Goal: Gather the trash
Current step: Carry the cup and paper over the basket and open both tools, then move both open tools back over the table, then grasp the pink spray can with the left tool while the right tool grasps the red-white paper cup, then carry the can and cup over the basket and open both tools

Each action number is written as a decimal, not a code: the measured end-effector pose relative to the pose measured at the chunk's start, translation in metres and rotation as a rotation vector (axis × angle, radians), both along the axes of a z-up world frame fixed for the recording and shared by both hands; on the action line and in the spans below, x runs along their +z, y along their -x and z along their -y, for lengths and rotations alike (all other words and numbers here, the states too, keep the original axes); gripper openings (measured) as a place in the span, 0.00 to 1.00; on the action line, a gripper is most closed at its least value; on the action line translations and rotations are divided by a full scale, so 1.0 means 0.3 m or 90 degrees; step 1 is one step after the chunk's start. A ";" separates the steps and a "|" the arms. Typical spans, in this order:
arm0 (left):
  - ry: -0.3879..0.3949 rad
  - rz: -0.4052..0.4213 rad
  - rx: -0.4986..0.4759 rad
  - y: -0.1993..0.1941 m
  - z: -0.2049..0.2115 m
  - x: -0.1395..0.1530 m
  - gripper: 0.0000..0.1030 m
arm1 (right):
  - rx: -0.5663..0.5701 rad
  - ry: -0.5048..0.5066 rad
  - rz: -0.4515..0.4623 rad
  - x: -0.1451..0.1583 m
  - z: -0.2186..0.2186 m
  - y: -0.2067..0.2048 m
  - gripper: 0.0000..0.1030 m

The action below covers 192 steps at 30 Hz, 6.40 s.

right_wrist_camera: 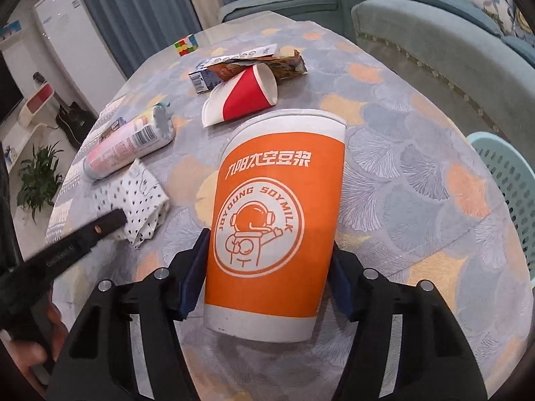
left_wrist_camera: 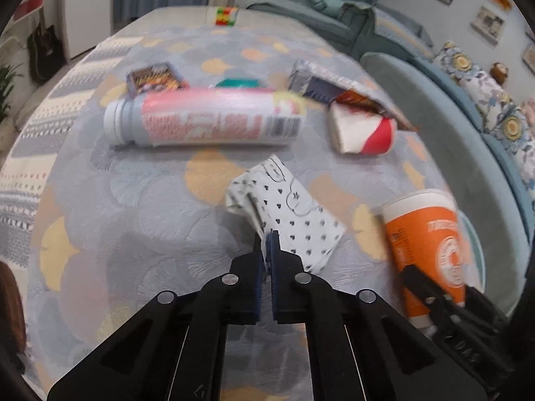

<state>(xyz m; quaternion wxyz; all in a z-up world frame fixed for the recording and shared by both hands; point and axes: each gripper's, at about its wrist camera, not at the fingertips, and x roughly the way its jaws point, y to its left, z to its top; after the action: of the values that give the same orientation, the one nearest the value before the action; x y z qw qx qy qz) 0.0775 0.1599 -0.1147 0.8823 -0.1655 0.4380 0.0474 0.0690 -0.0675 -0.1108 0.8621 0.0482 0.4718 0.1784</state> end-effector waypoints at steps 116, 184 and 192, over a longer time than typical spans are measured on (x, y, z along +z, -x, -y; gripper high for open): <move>0.110 -0.020 -0.001 -0.188 -0.352 0.072 0.43 | 0.018 0.017 0.132 0.070 0.084 -0.197 0.54; 0.076 0.158 -0.154 -0.020 0.206 0.254 0.45 | 0.014 0.073 0.222 0.367 0.200 0.029 0.71; 0.074 0.160 -0.280 -0.070 0.550 0.332 0.45 | -0.106 0.097 0.209 0.369 0.562 0.057 0.71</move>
<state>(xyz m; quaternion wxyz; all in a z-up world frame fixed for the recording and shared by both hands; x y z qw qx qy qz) 0.0986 -0.0052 -0.0152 0.9079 -0.1218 0.3523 -0.1917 0.0519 -0.2363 -0.0001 0.9405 -0.0077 0.3311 0.0758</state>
